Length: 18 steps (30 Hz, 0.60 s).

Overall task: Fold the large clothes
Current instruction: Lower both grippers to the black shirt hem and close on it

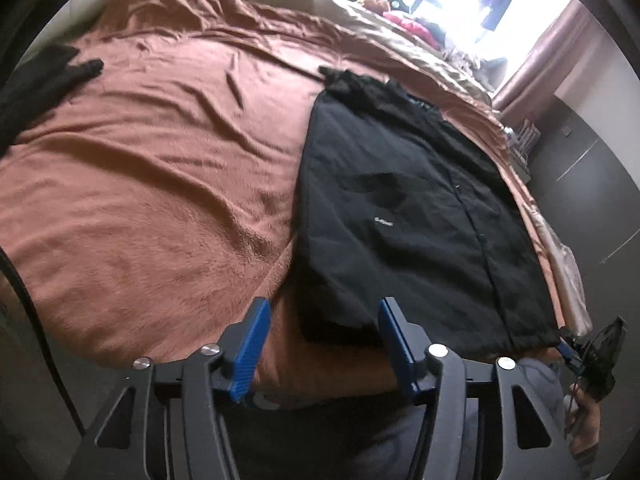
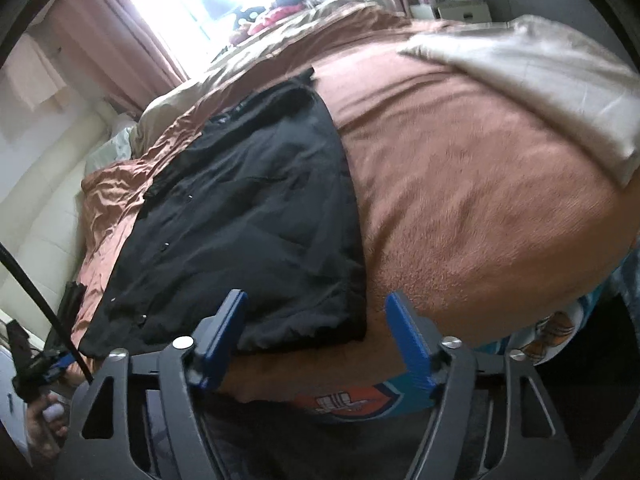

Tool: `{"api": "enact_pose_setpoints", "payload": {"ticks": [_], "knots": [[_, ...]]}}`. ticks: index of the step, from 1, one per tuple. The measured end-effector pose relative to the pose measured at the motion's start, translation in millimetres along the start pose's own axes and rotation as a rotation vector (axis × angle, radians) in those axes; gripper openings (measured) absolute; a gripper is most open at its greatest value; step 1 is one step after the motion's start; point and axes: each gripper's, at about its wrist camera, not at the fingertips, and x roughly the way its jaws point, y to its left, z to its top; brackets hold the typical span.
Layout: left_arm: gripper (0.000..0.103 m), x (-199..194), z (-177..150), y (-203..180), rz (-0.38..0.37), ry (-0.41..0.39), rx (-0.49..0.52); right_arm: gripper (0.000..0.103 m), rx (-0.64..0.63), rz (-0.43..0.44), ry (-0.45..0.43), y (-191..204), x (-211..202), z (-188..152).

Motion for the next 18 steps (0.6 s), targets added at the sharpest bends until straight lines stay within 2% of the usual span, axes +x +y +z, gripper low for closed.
{"api": "enact_pose_setpoints", "payload": {"ticks": [3,5,10,16,18], "knots": [[0.053,17.9,5.6,2.1,-0.02,0.025,0.007,0.065,0.041,0.023,0.014,-13.1,11.7,1.7],[0.045,32.2,9.4,4.0,-0.039,0.055,-0.003,0.065,0.051,0.028,0.014,-16.4,17.7,2.0],[0.043,49.3,17.4,2.7,-0.045,0.057,-0.003,0.065,0.038,0.022,0.022,-12.8,19.7,10.8],[0.04,51.2,18.3,3.9,-0.048,0.052,-0.009,0.065,-0.054,-0.068,0.009,10.3,29.0,5.2],[0.034,49.1,14.7,4.8,-0.053,0.049,-0.009,0.065,-0.081,-0.049,0.008,15.7,29.5,1.2]]}}
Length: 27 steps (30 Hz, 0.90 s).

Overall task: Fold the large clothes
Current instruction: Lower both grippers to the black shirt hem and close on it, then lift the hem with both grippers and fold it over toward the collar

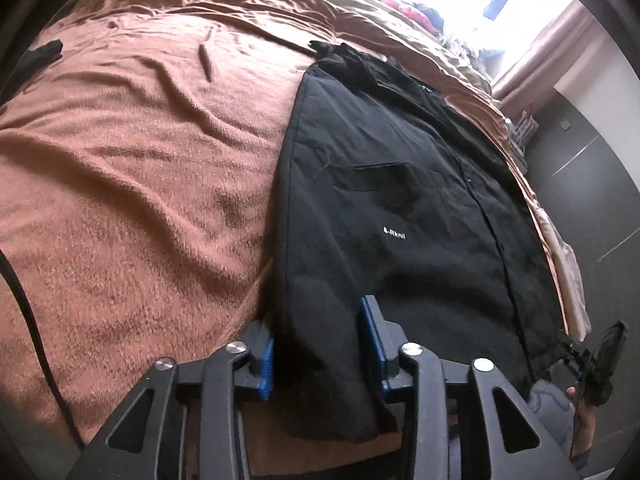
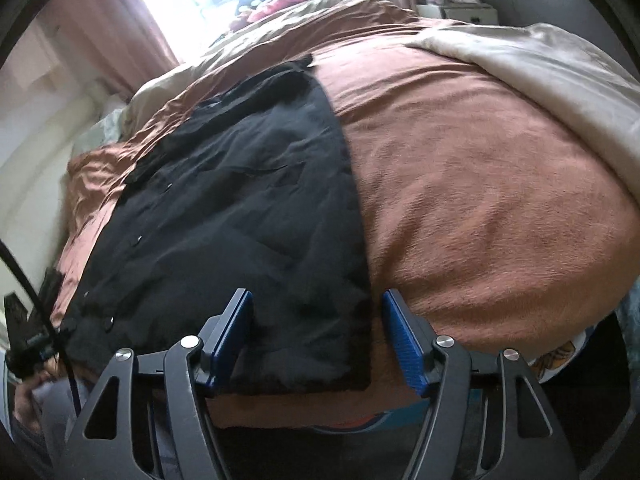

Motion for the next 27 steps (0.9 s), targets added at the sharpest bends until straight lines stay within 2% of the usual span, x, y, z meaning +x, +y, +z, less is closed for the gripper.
{"api": "enact_pose_setpoints", "payload": {"ticks": [3,5,6,7,9,17,27], "knots": [[0.025,-4.7,-4.5,1.7,-0.02,0.0,-0.013,0.065,0.031,0.045,0.002,-6.3,0.5,-5.3],[0.019,-9.0,-6.2,1.6,-0.031,-0.009,-0.02,0.051,0.107,0.079,0.001,-18.0,-3.3,-4.4],[0.017,-13.6,-7.6,2.9,-0.049,-0.024,-0.039,0.03,0.133,0.088,0.004,-23.4,-4.5,-4.3],[0.015,-16.5,-8.3,3.4,-0.06,-0.033,-0.052,0.019,0.162,0.109,0.007,-29.0,-5.9,-5.2],[0.012,-25.0,-10.0,2.0,-0.078,-0.059,-0.063,0.014,0.224,0.183,-0.013,-38.5,-11.4,-8.5],[0.009,-78.1,-10.8,-9.9,-0.147,-0.159,-0.056,0.009,0.21,0.268,-0.161,-22.8,-66.8,-4.5],[0.009,-162.3,-1.3,-26.1,-0.222,-0.305,-0.044,0.009,0.15,0.376,-0.285,-8.4,-154.4,-7.7]]}}
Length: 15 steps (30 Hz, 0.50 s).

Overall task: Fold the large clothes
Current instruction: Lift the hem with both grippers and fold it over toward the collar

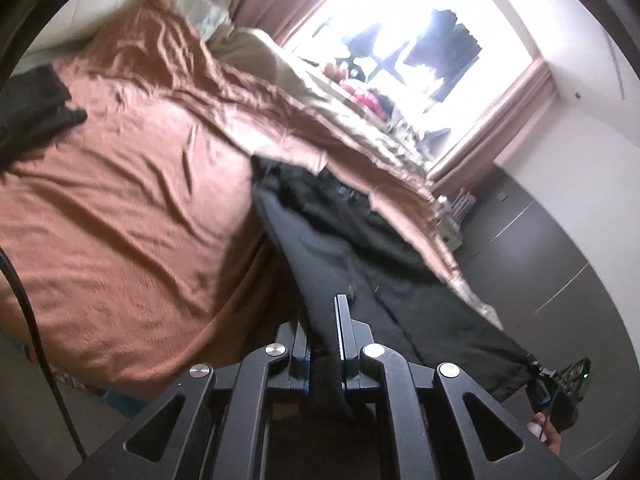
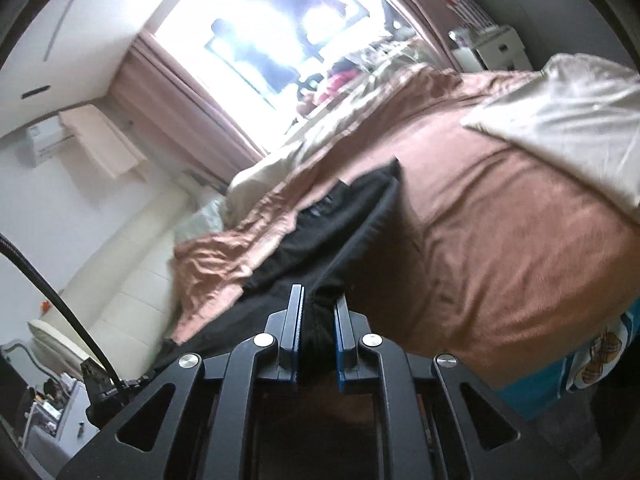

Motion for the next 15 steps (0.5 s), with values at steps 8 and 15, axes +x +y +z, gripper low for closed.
{"api": "enact_pose_setpoints", "payload": {"ticks": [8,15], "knots": [[0.009,-60.0,14.4,-35.9,-0.074,-0.105,0.05,0.009,-0.045,0.089,-0.078,30.5,-61.4,1.7],[0.009,-113.3,10.0,-58.1,-0.127,-0.186,0.08,0.009,-0.078,0.147,-0.131,40.5,-103.8,-6.3]]}}
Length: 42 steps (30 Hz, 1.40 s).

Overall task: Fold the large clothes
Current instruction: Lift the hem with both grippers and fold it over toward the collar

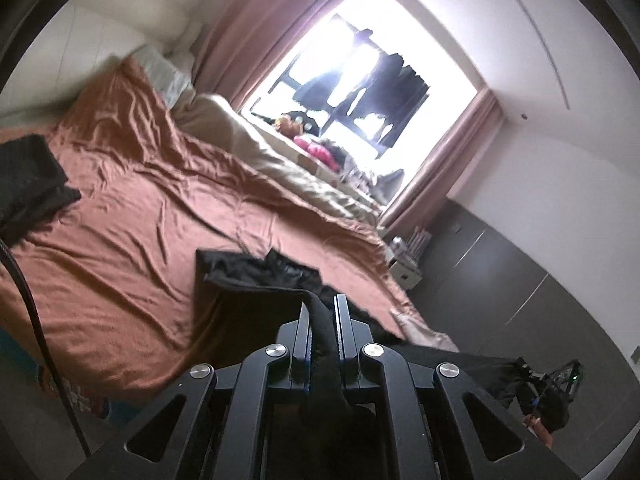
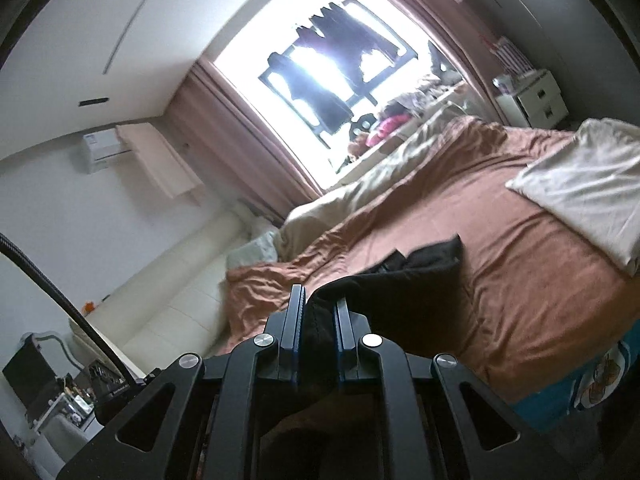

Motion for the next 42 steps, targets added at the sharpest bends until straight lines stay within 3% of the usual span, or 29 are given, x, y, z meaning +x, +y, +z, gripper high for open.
{"api": "enact_pose_setpoints", "payload": {"ticks": [9,16,20,30,35,42], "knots": [[0.009,-53.5,-15.5,-14.6,-0.025,-0.048,0.011,0.009,-0.034,0.033,-0.042,-13.7,-24.9,-26.3],[0.009,-54.4,-4.2,-12.1,-0.02,-0.038,-0.002,0.009,-0.024,0.03,-0.026,-9.6,-22.4,-25.4],[0.009,-36.3,1.0,-7.8,-0.002,-0.03,-0.006,0.009,-0.007,-0.025,-0.038,-14.0,-4.6,-19.2],[0.009,37.7,45.8,5.8,0.024,-0.03,0.023,0.009,-0.013,-0.035,-0.025,-28.1,75.4,17.3],[0.009,94.0,74.1,14.9,0.06,-0.004,0.054,0.009,-0.046,-0.081,-0.005,-34.4,128.4,44.5],[0.009,175.1,86.3,48.7,0.123,0.076,0.072,0.01,-0.022,-0.16,0.059,-49.3,203.7,66.5]]}}
